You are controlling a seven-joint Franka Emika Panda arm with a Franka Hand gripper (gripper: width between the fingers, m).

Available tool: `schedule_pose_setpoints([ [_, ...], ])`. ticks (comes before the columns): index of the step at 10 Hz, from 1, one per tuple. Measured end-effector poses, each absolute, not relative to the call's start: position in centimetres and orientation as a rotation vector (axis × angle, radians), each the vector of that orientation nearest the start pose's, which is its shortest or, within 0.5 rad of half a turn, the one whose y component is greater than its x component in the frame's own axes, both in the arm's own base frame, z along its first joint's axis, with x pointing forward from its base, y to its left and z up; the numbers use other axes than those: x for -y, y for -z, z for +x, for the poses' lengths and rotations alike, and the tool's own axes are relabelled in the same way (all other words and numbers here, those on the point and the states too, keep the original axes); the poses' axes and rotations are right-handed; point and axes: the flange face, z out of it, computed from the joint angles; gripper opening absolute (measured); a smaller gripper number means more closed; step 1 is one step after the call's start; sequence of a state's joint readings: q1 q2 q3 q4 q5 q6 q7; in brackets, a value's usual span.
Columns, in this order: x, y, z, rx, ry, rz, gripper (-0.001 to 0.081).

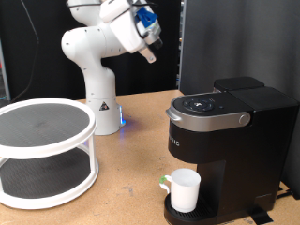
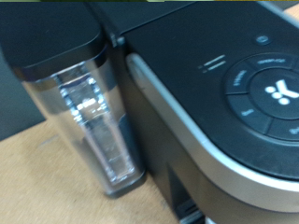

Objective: Make a cup of coffee with the keurig machine

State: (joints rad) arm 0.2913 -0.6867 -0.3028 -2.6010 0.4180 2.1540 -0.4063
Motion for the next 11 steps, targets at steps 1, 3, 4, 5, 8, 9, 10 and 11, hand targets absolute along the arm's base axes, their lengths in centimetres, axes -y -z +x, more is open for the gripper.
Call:
schedule_pose_setpoints([
  [1, -1.1, -49.7, 37.8, 0.310, 0.357, -2.596, 0.0805],
  [3, -1.4, -49.6, 38.9, 0.306, 0.330, -2.611, 0.0805],
  [4, -1.6, -49.6, 38.8, 0.347, 0.322, -2.643, 0.0805],
  [5, -2.1, -50.0, 38.8, 0.427, 0.295, -2.695, 0.0805],
  [8, -4.1, -52.7, 39.7, 0.617, 0.194, -2.795, 0.0805],
  [9, -4.6, -53.5, 40.5, 0.650, 0.162, -2.813, 0.0805],
  [10, -5.0, -54.1, 41.4, 0.674, 0.140, -2.831, 0.0805],
  [11, -5.5, -54.4, 42.6, 0.682, 0.135, -2.844, 0.0805],
])
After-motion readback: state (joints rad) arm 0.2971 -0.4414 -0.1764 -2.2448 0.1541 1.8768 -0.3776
